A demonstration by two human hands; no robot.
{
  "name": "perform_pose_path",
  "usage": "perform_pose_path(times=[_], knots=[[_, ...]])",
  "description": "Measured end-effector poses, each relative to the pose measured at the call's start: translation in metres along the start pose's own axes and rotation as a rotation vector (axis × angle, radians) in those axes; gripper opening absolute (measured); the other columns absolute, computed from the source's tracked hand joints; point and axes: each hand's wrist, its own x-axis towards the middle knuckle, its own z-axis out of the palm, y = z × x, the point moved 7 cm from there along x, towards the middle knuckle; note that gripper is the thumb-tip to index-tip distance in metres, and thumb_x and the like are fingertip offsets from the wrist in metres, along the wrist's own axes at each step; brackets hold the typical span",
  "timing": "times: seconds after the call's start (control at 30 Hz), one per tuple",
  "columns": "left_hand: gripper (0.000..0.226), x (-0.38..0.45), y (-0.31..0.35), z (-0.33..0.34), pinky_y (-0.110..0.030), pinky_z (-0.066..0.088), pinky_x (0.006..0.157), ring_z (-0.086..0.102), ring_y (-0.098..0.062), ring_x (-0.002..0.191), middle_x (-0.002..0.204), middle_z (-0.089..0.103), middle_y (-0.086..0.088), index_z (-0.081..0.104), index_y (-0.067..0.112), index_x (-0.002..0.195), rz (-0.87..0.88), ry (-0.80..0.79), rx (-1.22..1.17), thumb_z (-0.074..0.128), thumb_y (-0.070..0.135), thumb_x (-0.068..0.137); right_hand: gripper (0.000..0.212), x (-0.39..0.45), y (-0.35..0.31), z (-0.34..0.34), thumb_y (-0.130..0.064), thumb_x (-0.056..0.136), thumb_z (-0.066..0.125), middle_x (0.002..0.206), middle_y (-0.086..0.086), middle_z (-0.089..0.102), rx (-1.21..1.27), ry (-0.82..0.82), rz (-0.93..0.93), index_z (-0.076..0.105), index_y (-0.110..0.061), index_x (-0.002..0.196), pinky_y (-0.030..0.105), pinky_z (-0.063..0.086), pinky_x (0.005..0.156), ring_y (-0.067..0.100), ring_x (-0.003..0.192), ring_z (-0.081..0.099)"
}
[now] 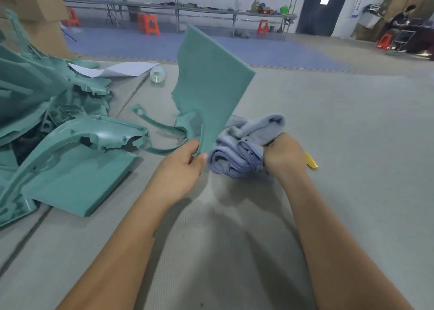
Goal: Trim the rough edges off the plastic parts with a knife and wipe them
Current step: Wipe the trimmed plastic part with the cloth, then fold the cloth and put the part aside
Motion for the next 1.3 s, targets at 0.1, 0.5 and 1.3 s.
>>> perform_pose_path(times=[0.1, 0.5, 1.3], knots=[[0.014, -0.008, 0.013, -0.009, -0.038, 0.040, 0.061, 0.046, -0.026, 0.063, 0.063, 0.049, -0.001, 0.047, 0.021, 0.091, 0.050, 0.215, 0.092, 0.043, 0.033, 0.095, 0.021, 0.000, -0.002, -0.011, -0.019, 0.088, 0.054, 0.064, 0.000, 0.042, -0.232, 0.072, 0.008, 0.042, -0.012, 0.072, 0.033, 0.026, 0.054, 0.029, 0.069, 0.047], [0.013, -0.024, 0.038, 0.057, -0.036, 0.048, 0.074, 0.060, -0.032, 0.093, 0.094, 0.066, -0.003, 0.052, 0.025, 0.096, 0.127, -0.077, 0.354, 0.046, 0.037, 0.096, 0.013, -0.049, -0.025, -0.011, -0.004, 0.088, 0.056, 0.087, 0.009, 0.069, 1.198, -0.012, 0.147, 0.062, -0.009, 0.097, 0.042, 0.057, 0.076, 0.020, 0.078, 0.065], [0.015, -0.162, 0.236, 0.253, -0.023, 0.055, 0.062, 0.072, -0.017, 0.076, 0.084, 0.074, -0.003, 0.065, 0.012, 0.087, 0.099, -0.668, -0.826, 0.072, 0.018, 0.075, 0.022, -0.326, 0.277, -0.224, 0.004, 0.087, 0.061, 0.068, -0.012, 0.071, 1.207, 1.384, 0.525, 0.063, -0.018, 0.085, 0.026, 0.049, 0.055, 0.009, 0.065, 0.066]])
